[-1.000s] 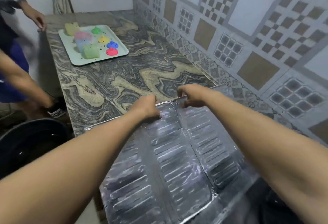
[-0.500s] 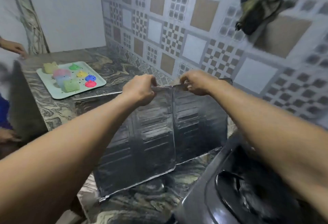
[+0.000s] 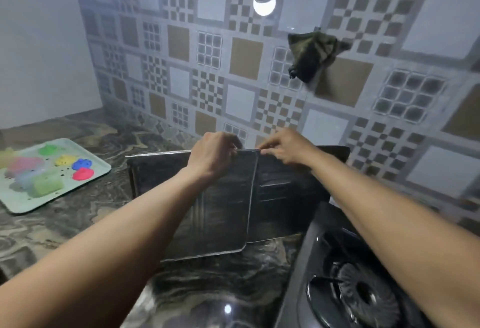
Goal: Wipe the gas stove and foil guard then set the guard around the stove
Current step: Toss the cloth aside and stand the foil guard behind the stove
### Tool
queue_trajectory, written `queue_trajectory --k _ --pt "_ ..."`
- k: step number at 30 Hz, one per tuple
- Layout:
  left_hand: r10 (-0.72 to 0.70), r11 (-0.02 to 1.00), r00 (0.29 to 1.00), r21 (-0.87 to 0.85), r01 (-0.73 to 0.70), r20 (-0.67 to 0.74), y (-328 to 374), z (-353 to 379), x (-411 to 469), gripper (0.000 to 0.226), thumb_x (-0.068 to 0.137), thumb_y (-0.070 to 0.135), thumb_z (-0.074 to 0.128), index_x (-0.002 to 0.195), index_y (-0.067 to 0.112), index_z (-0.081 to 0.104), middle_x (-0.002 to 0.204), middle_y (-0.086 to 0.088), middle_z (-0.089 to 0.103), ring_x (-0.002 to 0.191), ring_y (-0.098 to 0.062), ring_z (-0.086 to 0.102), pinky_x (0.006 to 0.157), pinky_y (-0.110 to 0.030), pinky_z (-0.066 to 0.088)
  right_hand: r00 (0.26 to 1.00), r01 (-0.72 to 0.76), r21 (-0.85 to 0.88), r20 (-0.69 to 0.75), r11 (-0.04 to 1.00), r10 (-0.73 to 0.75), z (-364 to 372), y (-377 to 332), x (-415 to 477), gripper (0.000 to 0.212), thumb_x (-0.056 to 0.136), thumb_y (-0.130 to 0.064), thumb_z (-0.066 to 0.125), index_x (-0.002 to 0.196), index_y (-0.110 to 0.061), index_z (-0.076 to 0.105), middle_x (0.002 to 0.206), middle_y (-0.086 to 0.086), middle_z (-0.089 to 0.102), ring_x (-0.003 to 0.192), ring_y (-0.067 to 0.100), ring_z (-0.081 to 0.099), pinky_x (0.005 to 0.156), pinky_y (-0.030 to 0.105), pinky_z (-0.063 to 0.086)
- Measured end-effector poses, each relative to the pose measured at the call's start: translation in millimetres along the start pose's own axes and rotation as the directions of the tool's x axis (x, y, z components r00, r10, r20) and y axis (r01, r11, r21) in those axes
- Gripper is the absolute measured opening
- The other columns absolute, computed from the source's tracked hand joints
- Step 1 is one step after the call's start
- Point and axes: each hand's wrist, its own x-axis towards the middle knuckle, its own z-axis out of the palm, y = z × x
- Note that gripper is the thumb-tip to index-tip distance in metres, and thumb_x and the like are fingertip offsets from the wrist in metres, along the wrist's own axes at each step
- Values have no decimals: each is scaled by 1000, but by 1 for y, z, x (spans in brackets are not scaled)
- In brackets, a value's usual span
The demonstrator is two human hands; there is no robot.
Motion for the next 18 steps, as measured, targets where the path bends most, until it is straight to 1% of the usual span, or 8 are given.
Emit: queue_trajectory --k 4,6,8,10,11,13,16,18 --pt "82 997 994 9 -81 -69 -8 12 9 29 81 8 68 100 29 79 97 -6 77 93 -32 69 78 -44 54 999 -18 48 -33 999 20 4 5 1 22 94 -26 68 115 -26 75 112 -4 74 104 13 65 95 32 49" --pt "131 988 987 98 -121 -98 -13 15 13 26 83 15 72 100 33 79 101 -1 77 94 -31 67 80 -42 51 999 -21 65 -45 998 24 6 7 4 22 94 -27 67 114 -25 75 112 -4 74 105 12 64 96 33 49" --pt "181 962 972 232 -144 -148 -18 17 14 21 85 24 74 102 37 77 107 7 74 98 -27 59 80 -38 41 997 -18 63 -71 998 23 9 7 9 21 95 -27 66 113 -22 76 112 -3 74 105 14 64 96 34 49" --pt "191 940 949 326 -103 -250 -21 22 8 19 85 28 75 102 36 76 111 7 71 102 -28 53 80 -40 35 996 -15 51 -82 999 20 11 7 15 20 96 -27 64 110 -21 76 110 -1 74 103 16 64 95 36 50" --pt "158 938 933 345 -39 -324 -21 25 4 20 85 27 74 104 34 75 116 3 68 105 -30 51 82 -41 35 996 -13 49 -82 999 17 12 7 17 20 97 -27 63 109 -20 76 108 -1 74 101 16 64 94 37 50" --pt "3 940 899 307 147 -438 -15 35 -6 31 86 23 69 117 28 67 135 -8 54 121 -34 44 92 -46 35 997 -8 52 -81 999 12 14 7 20 19 97 -27 62 108 -20 76 106 -1 74 99 17 64 91 37 51" --pt "-327 909 858 118 401 -396 3 53 -17 55 91 34 58 142 25 41 159 -20 14 145 -39 14 113 -54 17 997 13 78 -74 997 -7 14 10 20 16 98 -25 61 107 -21 74 103 -1 71 97 16 63 87 35 48" --pt "-433 884 837 25 467 -335 15 61 -19 62 96 46 47 151 26 26 161 -24 -9 148 -44 -5 118 -60 5 997 35 86 -70 996 -29 14 11 20 17 98 -24 61 108 -19 73 104 0 70 98 17 63 87 35 48"
